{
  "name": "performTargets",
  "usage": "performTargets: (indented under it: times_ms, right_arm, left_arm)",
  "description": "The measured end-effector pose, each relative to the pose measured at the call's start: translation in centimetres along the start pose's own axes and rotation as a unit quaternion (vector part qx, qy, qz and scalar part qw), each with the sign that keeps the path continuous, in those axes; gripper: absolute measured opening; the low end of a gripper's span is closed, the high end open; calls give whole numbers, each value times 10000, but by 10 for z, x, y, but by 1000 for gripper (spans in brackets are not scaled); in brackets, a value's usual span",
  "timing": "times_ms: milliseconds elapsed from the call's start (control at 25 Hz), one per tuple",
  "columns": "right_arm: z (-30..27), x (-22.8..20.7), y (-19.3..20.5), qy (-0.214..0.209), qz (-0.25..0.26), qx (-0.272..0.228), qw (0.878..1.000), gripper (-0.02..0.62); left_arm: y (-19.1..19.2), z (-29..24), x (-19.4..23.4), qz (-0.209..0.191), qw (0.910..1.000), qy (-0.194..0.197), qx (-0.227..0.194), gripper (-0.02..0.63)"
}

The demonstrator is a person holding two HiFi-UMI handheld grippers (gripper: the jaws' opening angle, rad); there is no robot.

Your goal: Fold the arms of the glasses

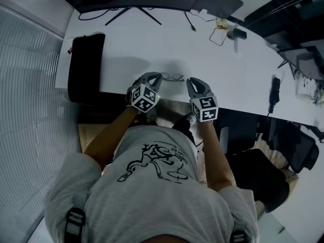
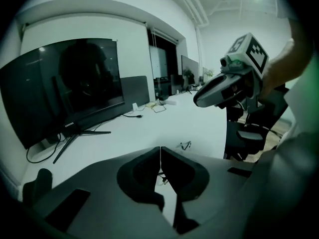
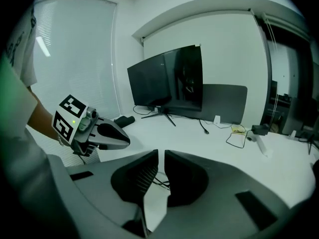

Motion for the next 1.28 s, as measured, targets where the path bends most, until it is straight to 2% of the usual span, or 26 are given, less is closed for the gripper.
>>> performTargets:
  times_ms: [200, 360, 520, 720, 880, 1280]
  right_arm:
    - [12, 3, -33, -65, -24, -245, 9997, 34]
    - [24, 4, -59, -84, -52, -437, 9990, 25]
    - [38, 8, -86, -35, -57, -631, 9980, 15]
    - [51, 15, -116, -120, 33, -837, 9964, 11]
    - [60, 21, -137, -163, 100, -979, 9950, 11]
    - [84, 38, -191, -355, 343, -1346, 9897, 11]
  left_arm:
    - [-27, 17, 6, 683, 9966, -132, -449, 21]
    - [-47, 32, 11, 1201, 9895, -244, -770, 21]
    - [-74, 47, 15, 1467, 9827, -283, -1094, 20]
    - [-100, 63, 14, 1262, 9825, -308, -1335, 20]
    - [-121, 77, 10, 1401, 9771, -241, -1586, 21]
    - [-167, 110, 15, 1192, 9705, -316, -2074, 21]
Point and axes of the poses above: the fingertips, and each gripper's own axes: z backward along the fingers, x to its left, y out of its underside, the point moved 10 cm from there along z, backward along the fingers, and after that the axes turned 15 degrees about -x, right-handed, at the moved point
